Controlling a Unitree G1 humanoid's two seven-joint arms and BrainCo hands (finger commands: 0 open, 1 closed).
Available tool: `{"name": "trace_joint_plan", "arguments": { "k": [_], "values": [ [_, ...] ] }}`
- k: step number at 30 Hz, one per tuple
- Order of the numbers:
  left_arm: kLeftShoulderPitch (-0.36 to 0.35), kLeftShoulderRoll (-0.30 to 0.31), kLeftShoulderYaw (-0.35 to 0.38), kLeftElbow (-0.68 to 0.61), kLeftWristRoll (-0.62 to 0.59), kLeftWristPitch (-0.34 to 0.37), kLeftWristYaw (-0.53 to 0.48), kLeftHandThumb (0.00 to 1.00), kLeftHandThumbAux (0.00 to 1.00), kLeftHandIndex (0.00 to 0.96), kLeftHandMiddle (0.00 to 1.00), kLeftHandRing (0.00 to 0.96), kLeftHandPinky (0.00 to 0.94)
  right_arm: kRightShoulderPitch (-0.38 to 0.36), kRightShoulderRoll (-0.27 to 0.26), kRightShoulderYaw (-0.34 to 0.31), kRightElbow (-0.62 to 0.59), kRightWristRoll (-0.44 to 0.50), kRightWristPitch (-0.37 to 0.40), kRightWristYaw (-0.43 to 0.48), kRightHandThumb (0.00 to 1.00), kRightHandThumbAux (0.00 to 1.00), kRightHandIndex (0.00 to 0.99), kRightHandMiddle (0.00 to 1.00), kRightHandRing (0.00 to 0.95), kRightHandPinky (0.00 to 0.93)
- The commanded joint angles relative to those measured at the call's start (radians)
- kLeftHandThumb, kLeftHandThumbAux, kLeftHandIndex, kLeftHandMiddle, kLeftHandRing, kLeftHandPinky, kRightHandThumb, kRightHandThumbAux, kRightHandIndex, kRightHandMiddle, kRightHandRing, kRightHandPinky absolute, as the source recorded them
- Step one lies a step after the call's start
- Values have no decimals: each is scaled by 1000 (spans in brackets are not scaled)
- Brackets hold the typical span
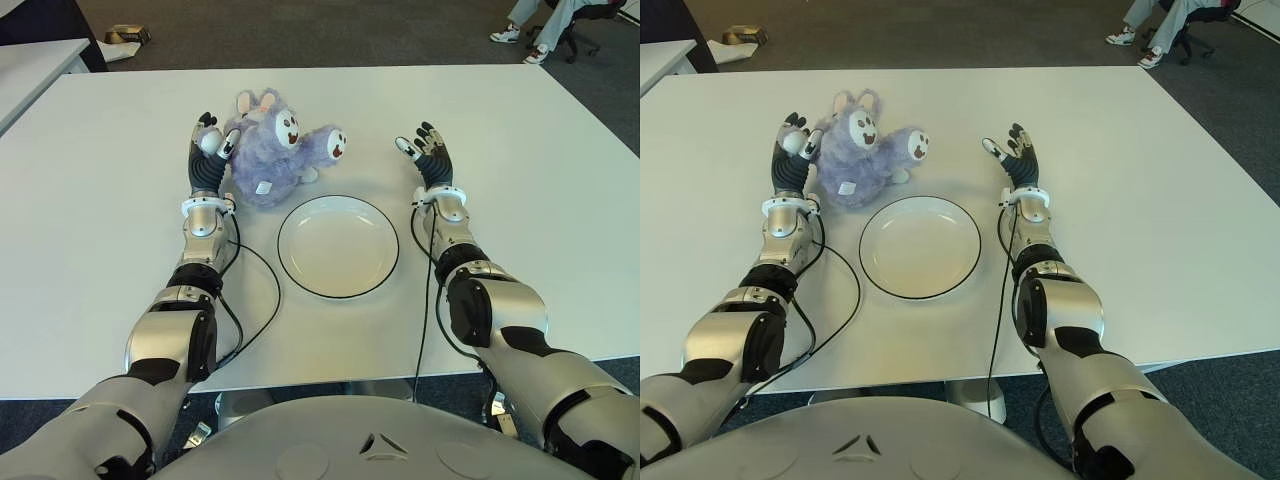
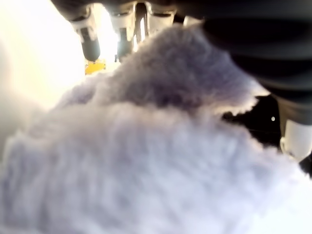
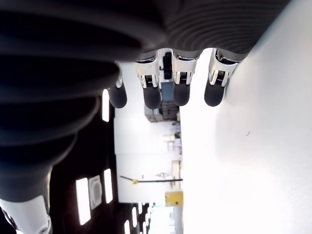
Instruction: Put the doll into the plate.
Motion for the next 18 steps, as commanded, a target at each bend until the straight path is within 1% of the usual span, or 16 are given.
{"name": "trace_joint_plan", "arguments": {
  "k": [1,18],
  "values": [
    [118,-31,-2,87,4,11,-9,0,500,0,99,81,39,82,27,-7,53,9,57,7,63,662,16,44,33,22],
    [122,-31,-8,83,4,7,-10,0,495,0,98,82,48,83,27,-21,52,14,55,18,62,662,20,43,32,23]
  ]
}}
